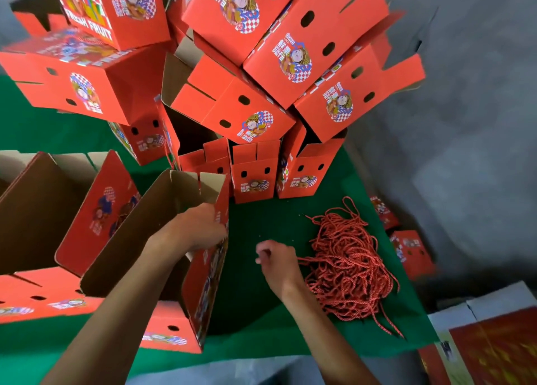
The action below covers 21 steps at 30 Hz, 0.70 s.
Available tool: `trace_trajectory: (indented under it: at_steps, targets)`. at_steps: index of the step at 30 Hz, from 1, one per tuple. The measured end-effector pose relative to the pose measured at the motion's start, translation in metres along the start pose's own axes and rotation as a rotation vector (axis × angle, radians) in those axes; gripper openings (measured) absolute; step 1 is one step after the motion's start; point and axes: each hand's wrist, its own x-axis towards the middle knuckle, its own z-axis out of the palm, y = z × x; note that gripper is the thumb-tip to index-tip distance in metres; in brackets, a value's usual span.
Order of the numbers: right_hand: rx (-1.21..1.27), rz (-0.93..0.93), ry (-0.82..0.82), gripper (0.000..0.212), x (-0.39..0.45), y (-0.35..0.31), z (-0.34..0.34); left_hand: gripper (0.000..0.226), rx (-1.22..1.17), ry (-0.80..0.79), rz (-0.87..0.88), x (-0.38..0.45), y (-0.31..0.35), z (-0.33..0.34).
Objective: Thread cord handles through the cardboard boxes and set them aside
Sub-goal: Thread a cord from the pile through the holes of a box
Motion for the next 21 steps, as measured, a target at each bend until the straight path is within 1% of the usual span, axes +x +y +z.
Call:
trace_trajectory:
  at_steps: [2, 4, 6, 8, 9, 11, 14, 15, 17, 19, 21]
  targets:
    - [0.371, 0.034, 0.051, 0.015, 0.0, -0.021, 0.007, 0.032, -0.102, 0.046, -0.006, 0.002, -0.004, -0.001]
    - [0.698, 0.058, 0.083, 0.014, 0.0, -0.035, 0.011, 0.028, -0.205, 0.049, -0.011, 0.003, -0.007, -0.001]
    - [0.819, 0.061, 0.053, 0.023, -0.001, -0.036, 0.01, 0.028, -0.299, 0.019, -0.032, 0.003, -0.007, 0.001]
    - [0.885, 0.071, -0.003, 0.037, -0.002, -0.03, 0.007, 0.032, -0.385, -0.018, -0.06, 0.005, -0.006, 0.003]
    - [0.897, 0.083, -0.02, 0.042, -0.003, -0.025, 0.007, 0.034, -0.426, -0.026, -0.079, 0.006, -0.006, 0.002]
    - [0.826, 0.102, -0.021, 0.041, -0.004, -0.017, 0.009, 0.038, -0.505, -0.026, -0.109, 0.008, -0.007, 0.001]
    - [0.657, 0.114, 0.044, 0.023, -0.006, -0.007, 0.014, 0.043, -0.579, -0.058, -0.113, 0.011, -0.009, 0.001]
    - [0.622, 0.124, 0.072, 0.019, -0.007, -0.005, 0.016, 0.044, -0.599, -0.071, -0.113, 0.012, -0.011, 0.001]
    - [0.647, 0.153, 0.085, 0.021, -0.007, 0.0, 0.019, 0.045, -0.643, -0.085, -0.105, 0.014, -0.018, 0.001]
    - [0.668, 0.164, 0.036, 0.025, -0.006, 0.003, 0.02, 0.048, -0.677, -0.093, -0.105, 0.017, -0.026, -0.001]
    - [0.583, 0.132, 0.005, 0.026, 0.001, 0.006, 0.024, 0.055, -0.691, -0.093, -0.111, 0.018, -0.033, -0.006]
